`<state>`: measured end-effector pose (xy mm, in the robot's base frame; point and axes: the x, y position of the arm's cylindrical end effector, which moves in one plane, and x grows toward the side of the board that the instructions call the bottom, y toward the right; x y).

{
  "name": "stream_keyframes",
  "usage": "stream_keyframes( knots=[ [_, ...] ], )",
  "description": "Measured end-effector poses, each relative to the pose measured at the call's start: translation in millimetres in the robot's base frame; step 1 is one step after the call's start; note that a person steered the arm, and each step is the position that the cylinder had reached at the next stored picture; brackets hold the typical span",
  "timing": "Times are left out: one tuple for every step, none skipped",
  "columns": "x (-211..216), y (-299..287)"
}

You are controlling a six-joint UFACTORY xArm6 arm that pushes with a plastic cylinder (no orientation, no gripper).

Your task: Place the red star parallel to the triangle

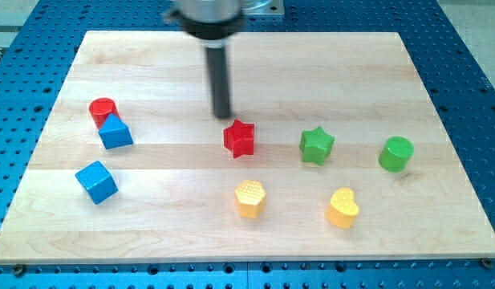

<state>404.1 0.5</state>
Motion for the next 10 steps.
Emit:
stream_keyframes(
  knots=[
    [11.6, 54.0],
    [48.5, 50.1],
    [52.9, 17.5],
    [56.5, -21.1],
    [84.4, -21.8],
    [84.4, -50.2],
    [86.2, -51.3],
    [81.2, -50.4],
    [78.4, -106.0],
    [75.0, -144.7]
  ],
)
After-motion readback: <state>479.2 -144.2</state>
